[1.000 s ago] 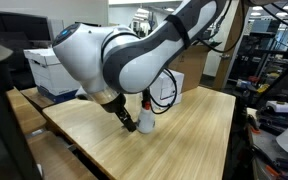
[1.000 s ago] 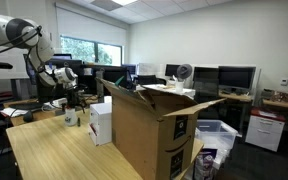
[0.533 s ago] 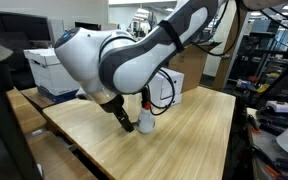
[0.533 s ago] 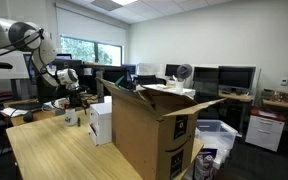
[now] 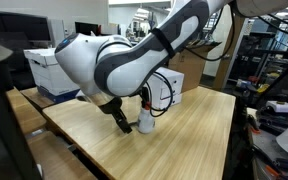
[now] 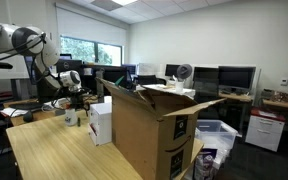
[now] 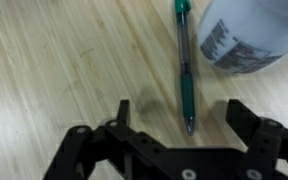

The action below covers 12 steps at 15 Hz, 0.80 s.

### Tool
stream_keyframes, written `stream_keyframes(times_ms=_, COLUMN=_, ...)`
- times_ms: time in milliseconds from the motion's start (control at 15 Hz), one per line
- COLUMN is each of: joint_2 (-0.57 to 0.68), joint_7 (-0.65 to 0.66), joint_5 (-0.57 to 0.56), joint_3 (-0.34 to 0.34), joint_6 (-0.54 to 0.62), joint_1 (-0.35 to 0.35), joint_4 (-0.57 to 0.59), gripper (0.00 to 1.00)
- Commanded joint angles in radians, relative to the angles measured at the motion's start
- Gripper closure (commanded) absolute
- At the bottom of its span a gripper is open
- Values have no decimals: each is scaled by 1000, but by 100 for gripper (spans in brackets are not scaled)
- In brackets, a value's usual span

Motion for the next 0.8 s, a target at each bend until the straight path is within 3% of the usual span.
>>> stream_keyframes(times_ms=0, joint_2=27, joint_7=13, joint_5=19, joint_3=-5, joint_6=-20, joint_1=5, joint_4=39, gripper=32)
stream_keyframes(times_ms=667, joint_2=30, joint_7=11, joint_5=29, joint_3=-4, joint_6=-43, joint_1=6, joint_4=53, gripper=90)
stream_keyframes(times_ms=733, joint_2=29, joint_7=12, joint_5=32, joint_3=-3, joint_6=-45, joint_1=4, joint_4=53, gripper=91)
